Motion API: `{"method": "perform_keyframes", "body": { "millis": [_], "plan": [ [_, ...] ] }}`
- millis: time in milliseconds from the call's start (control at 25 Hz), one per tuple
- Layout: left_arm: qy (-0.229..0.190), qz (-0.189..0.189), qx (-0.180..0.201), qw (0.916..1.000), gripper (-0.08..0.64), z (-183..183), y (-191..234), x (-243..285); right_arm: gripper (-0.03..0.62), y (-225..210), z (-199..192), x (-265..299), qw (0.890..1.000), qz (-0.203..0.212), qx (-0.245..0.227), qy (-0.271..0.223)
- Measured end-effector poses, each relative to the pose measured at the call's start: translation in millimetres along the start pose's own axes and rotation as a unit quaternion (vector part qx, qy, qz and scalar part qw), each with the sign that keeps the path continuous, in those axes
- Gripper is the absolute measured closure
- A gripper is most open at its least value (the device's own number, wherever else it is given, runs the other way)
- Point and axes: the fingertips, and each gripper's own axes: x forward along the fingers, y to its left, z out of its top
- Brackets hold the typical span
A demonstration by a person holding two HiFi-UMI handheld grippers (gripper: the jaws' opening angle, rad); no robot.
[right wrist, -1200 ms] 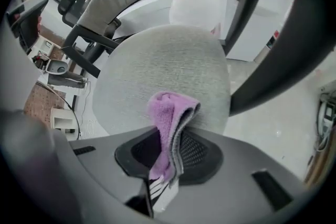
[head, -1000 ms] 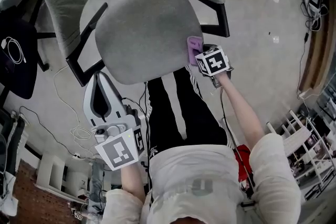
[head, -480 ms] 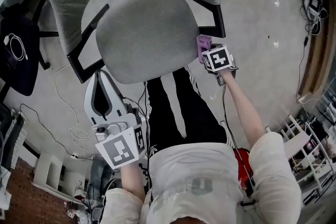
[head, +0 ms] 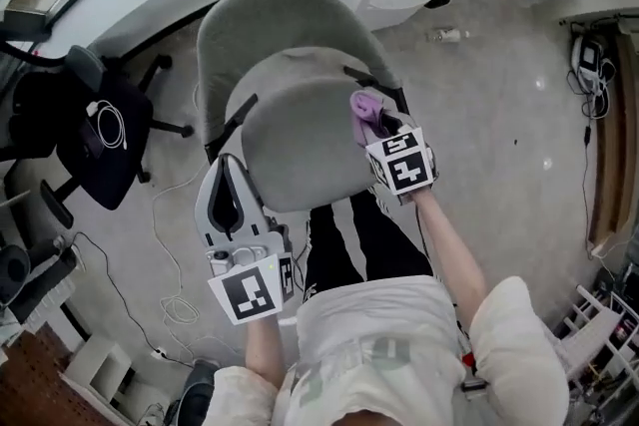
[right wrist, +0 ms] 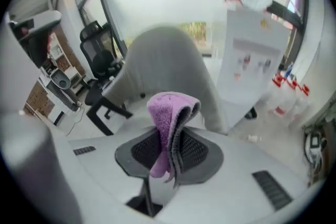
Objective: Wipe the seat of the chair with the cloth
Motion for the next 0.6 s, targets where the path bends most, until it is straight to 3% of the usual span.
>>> {"method": "perform_keyframes", "body": {
  "millis": [120, 240, 320, 400, 600],
  "plan": [
    [-0.040, -0.008, 0.007, 0.9992, 0.548, 47, -10, -5, 0.505, 20, 111, -74, 0.988, -0.004, -0.044, -0.145],
    [-0.072, -0.015, 0.003, 0.9973, 0.548, 86, -17, -22, 0.505, 57, 190, -168, 0.956, -0.003, -0.080, -0.284],
    [-0.097, -0.012, -0.008, 0.9952, 0.548, 111, -18, -35, 0.505, 83, 214, -223, 0.932, 0.003, -0.106, -0.347],
    [-0.123, -0.006, -0.016, 0.9923, 0.548, 137, -18, -44, 0.505, 102, 222, -261, 0.916, 0.011, -0.114, -0.384],
    [-0.171, 0.004, -0.008, 0.9852, 0.548, 183, -14, -60, 0.505, 128, 218, -295, 0.905, 0.046, -0.092, -0.412]
  ]
}}
